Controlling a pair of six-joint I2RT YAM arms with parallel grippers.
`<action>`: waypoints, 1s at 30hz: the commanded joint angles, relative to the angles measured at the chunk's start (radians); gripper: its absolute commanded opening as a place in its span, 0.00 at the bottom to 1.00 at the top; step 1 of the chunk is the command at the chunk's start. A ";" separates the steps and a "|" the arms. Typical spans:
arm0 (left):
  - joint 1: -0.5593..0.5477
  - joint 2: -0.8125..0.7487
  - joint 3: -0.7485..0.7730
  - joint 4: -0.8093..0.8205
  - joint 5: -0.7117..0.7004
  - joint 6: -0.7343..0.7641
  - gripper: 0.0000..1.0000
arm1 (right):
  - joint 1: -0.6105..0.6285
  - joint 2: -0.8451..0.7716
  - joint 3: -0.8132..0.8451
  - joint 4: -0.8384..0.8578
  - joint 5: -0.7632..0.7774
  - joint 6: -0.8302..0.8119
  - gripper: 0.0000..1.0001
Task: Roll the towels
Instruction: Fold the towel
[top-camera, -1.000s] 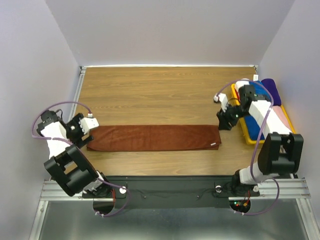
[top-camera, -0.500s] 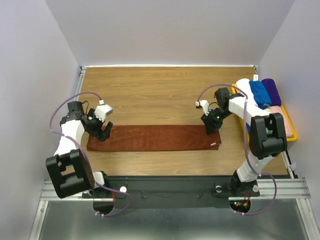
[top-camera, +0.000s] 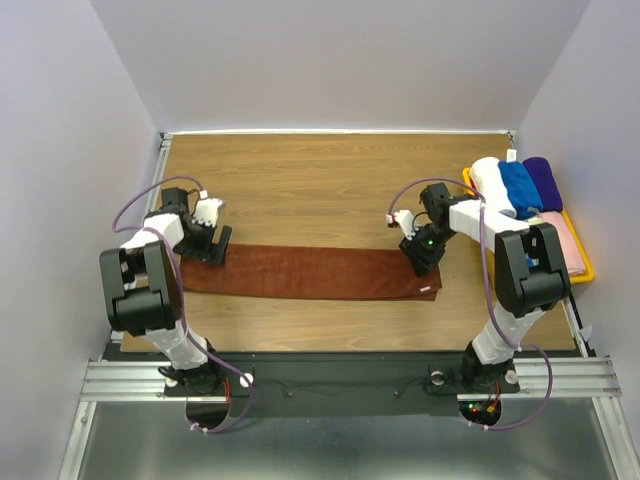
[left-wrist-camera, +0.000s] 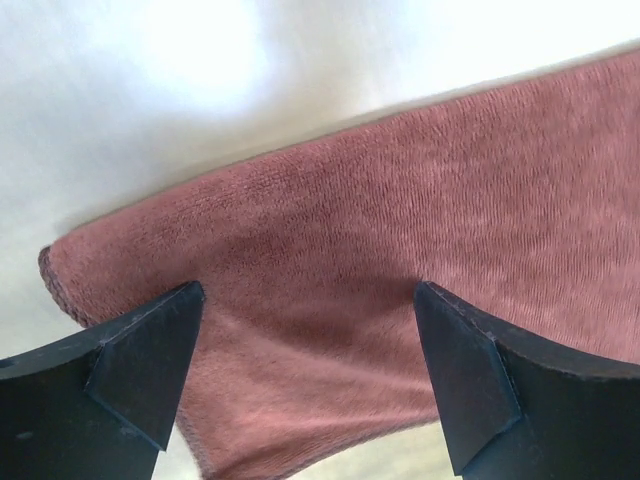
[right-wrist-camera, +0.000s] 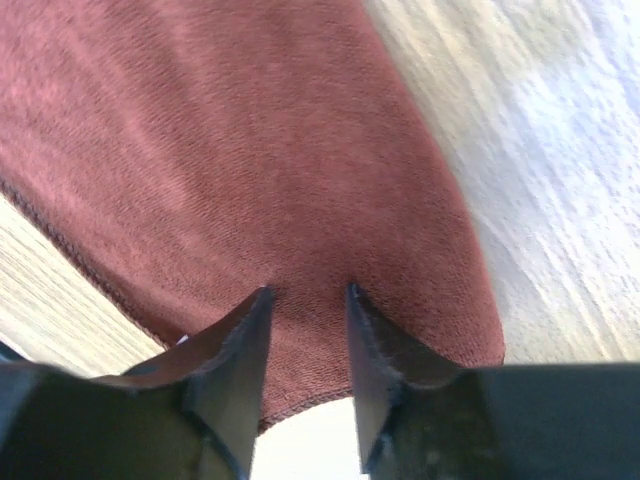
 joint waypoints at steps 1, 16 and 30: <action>-0.055 0.151 0.122 0.083 -0.040 -0.112 0.99 | 0.066 0.049 -0.078 -0.013 -0.006 0.042 0.44; -0.216 0.837 1.257 -0.068 0.044 -0.143 0.99 | 0.332 0.198 0.082 -0.024 -0.233 0.244 0.63; -0.232 0.419 0.950 0.110 0.076 -0.235 0.99 | 0.425 0.025 0.175 -0.048 -0.382 0.302 0.65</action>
